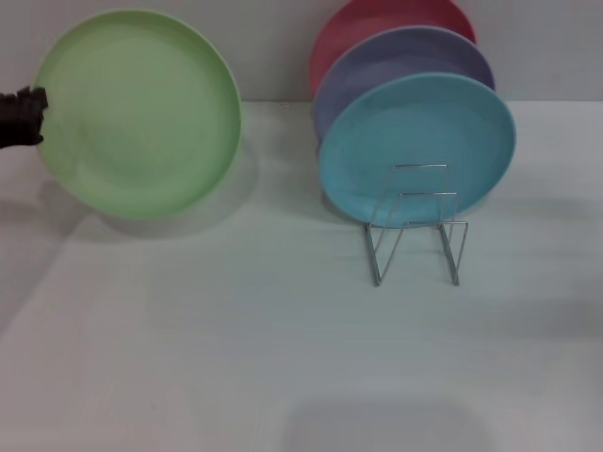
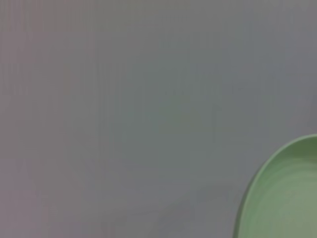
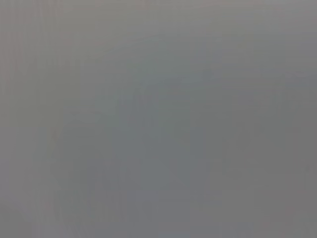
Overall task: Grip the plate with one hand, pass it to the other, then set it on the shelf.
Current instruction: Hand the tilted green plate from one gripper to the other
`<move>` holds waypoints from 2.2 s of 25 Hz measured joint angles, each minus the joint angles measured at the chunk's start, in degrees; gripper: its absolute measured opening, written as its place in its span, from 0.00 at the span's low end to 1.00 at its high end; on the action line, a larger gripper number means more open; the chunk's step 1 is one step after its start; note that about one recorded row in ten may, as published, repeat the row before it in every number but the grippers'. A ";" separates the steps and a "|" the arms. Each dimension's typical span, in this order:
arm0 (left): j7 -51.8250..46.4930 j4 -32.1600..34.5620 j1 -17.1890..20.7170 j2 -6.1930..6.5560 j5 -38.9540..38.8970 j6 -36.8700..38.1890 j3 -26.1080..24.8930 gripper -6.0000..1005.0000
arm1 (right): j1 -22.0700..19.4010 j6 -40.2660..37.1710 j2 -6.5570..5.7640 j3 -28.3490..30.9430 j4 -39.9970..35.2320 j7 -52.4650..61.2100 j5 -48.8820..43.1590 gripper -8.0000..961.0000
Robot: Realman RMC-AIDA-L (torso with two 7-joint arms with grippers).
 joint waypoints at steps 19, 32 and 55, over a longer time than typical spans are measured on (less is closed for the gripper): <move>29.59 5.05 -1.40 0.04 -21.23 2.13 0.79 0.04 | 0.29 2.57 0.00 0.45 -0.18 -0.16 0.04 0.63; 35.04 -2.54 0.05 0.10 -14.55 -0.47 2.27 0.04 | 0.65 2.94 -0.29 0.19 -0.26 -0.18 0.04 0.63; 60.45 -11.07 2.17 -0.08 -14.60 16.28 15.23 0.04 | 0.84 4.00 -0.35 0.53 -0.26 -1.59 0.04 0.63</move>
